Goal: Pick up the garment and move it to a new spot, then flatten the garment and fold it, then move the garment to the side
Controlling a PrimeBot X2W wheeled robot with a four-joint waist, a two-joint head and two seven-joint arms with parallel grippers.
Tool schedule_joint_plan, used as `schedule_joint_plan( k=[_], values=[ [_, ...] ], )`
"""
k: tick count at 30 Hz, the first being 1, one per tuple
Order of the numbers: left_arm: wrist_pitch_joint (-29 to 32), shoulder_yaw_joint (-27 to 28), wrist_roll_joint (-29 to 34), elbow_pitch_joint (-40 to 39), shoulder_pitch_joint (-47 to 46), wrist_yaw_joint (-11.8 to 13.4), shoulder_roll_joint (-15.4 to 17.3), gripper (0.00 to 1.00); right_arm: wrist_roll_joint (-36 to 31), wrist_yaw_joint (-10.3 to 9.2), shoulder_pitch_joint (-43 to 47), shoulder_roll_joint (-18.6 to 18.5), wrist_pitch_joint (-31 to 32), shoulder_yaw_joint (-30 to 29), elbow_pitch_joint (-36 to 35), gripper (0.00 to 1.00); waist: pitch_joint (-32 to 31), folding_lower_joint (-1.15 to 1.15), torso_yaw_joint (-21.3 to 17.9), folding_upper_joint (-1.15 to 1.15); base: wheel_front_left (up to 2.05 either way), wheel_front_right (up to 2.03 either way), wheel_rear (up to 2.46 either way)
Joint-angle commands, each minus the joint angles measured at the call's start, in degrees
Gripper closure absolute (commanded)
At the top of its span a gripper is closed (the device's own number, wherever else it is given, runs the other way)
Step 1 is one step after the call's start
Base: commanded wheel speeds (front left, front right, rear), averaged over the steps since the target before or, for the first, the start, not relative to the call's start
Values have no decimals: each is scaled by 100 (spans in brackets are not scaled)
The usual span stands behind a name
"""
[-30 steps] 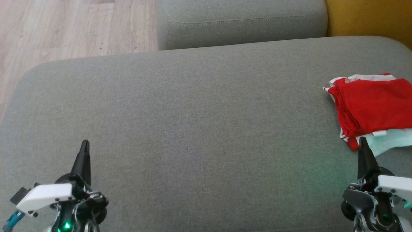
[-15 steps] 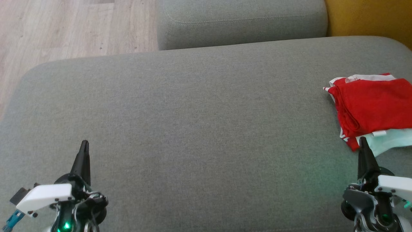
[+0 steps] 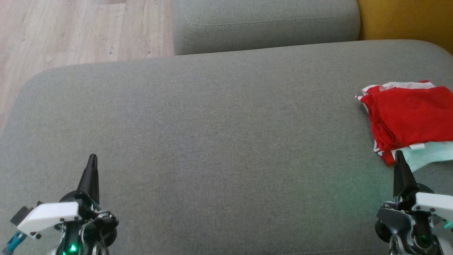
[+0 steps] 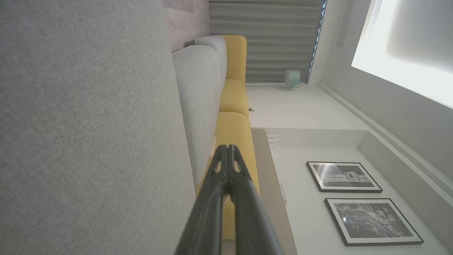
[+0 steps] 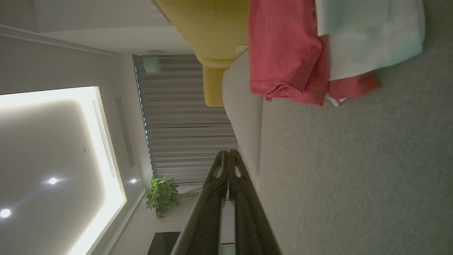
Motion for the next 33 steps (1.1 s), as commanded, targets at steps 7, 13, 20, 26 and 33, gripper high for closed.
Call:
schedule_joint_plan(
  k=[7,13,20,26,33],
  values=[
    [55,200,50,-165,-316,-42,47,100,37,-4,-315,-30,36,114,-226,100,0,0,0,0,0,0,0],
    [59,205,54,-165,-317,-42,44,100,37,-4,-315,-30,36,114,-226,100,0,0,0,0,0,0,0],
    [63,210,58,-165,-317,-42,41,100,36,-4,-315,-30,36,113,-226,100,0,0,0,0,0,0,0],
    [66,214,62,-165,-318,-42,38,100,36,-4,-315,-29,36,113,-226,100,0,0,0,0,0,0,0],
    [69,218,65,-165,-318,-42,35,100,36,-4,-315,-29,37,113,-226,100,0,0,0,0,0,0,0]
  ],
)
